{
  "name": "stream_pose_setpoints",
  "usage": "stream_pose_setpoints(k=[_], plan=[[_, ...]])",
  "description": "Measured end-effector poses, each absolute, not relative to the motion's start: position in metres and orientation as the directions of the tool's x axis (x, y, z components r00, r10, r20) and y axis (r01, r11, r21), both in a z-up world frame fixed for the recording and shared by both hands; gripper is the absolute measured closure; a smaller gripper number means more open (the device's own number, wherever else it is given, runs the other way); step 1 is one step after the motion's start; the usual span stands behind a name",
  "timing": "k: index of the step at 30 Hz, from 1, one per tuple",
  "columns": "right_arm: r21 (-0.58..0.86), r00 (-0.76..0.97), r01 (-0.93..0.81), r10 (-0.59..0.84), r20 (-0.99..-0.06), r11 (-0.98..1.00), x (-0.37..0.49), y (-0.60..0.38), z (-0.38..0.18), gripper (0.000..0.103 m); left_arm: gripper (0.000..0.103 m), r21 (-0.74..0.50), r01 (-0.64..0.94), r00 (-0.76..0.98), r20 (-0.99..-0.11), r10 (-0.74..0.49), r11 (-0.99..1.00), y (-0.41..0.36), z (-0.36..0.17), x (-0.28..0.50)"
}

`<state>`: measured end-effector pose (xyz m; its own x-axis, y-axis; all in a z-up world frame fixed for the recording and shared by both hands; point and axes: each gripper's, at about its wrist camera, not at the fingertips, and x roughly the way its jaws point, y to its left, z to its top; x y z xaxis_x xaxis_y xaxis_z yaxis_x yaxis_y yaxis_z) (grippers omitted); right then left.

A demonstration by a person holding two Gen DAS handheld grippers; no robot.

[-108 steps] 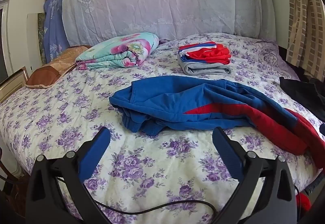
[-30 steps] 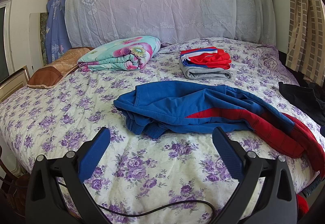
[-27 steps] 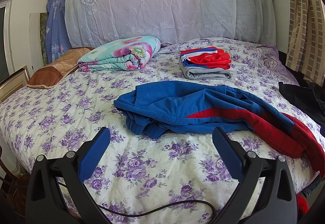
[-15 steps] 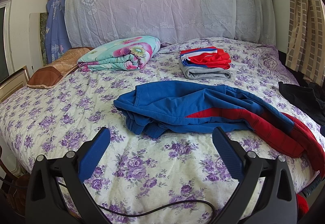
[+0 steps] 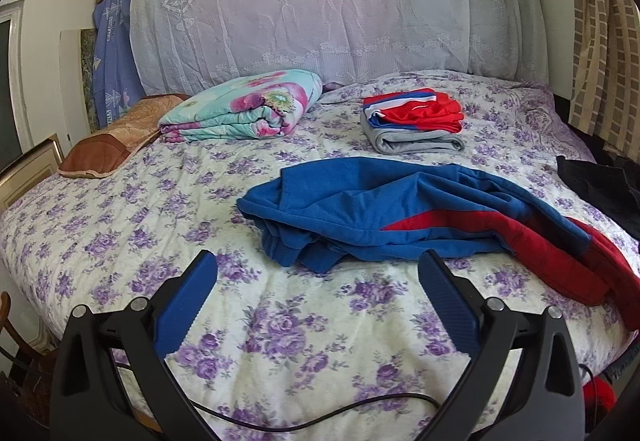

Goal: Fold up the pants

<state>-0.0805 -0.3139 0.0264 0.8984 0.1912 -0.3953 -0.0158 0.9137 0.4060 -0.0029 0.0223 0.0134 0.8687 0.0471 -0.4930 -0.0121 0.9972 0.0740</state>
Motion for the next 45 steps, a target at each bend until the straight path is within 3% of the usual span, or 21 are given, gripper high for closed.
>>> stream_pose_setpoints(k=[6, 9, 11, 14, 16, 19, 22, 25, 31, 37, 41, 43, 45], plan=[[0.448, 0.905, 0.067, 0.134, -0.403, 0.892, -0.075, -0.346, 0.024, 0.004, 0.005, 0.185, -0.25, 0.861, -0.407, 0.306, 0.95, 0.105, 0.04, -0.026], [0.446, 0.903, 0.072, 0.13, -0.408, 0.892, -0.069, -0.35, 0.016, 0.004, 0.005, 0.137, -0.401, 0.832, -0.358, 0.423, 0.906, 0.156, 0.062, -0.049], [0.433, 0.891, 0.063, 0.144, -0.43, 0.899, -0.062, -0.346, 0.01, 0.004, 0.005, 0.053, -0.447, 0.834, -0.337, 0.437, 0.893, 0.18, 0.077, -0.064], [0.405, 0.872, 0.047, 0.16, -0.462, 0.913, -0.057, -0.336, 0.0, 0.004, 0.005, -0.088, -0.429, 0.863, -0.335, 0.379, 0.899, 0.189, 0.083, -0.072], [0.403, 0.86, 0.026, 0.185, -0.475, 0.915, -0.054, -0.33, -0.006, 0.004, 0.005, -0.125, -0.332, 0.876, -0.41, 0.256, 0.935, 0.174, 0.07, -0.056], [0.403, 0.837, -0.016, 0.233, -0.495, 0.915, -0.052, -0.32, -0.016, 0.004, 0.005, -0.118, -0.152, 0.822, -0.567, 0.059, 0.981, 0.13, 0.029, -0.01], [0.404, 0.805, -0.024, 0.258, -0.535, 0.914, -0.053, -0.315, -0.027, 0.004, 0.005, -0.095, -0.078, 0.739, -0.674, -0.006, 0.992, 0.089, -0.017, 0.028], [0.457, 0.783, 0.005, 0.281, -0.555, 0.889, -0.061, -0.324, -0.037, 0.004, 0.005, -0.064, -0.037, 0.687, -0.726, -0.021, 0.997, 0.062, -0.046, 0.055], [0.453, 0.724, -0.044, 0.341, -0.6, 0.89, -0.07, -0.33, -0.051, 0.004, 0.005, -0.015, -0.004, 0.669, -0.744, -0.008, 1.0, 0.04, -0.058, 0.103], [0.503, 0.754, 0.035, 0.308, -0.58, 0.864, -0.027, -0.36, -0.059, 0.004, 0.005, -0.098, -0.003, 0.641, -0.764, -0.073, 0.995, 0.037, -0.046, 0.15], [0.321, 0.877, 0.075, 0.091, -0.473, 0.944, 0.017, -0.395, -0.007, 0.004, 0.005, -0.078, -0.037, 0.719, -0.694, -0.028, 0.996, 0.045, -0.011, 0.157], [0.195, 0.876, 0.147, -0.037, -0.48, 0.97, 0.052, -0.411, 0.015, 0.004, 0.005, -0.071, -0.066, 0.768, -0.641, 0.005, 0.995, 0.049, 0.006, 0.159], [0.181, 0.869, 0.181, -0.071, -0.49, 0.967, 0.072, -0.422, 0.029, 0.004, 0.005, -0.021, -0.09, 0.754, -0.654, 0.054, 0.996, 0.049, 0.01, 0.167]])
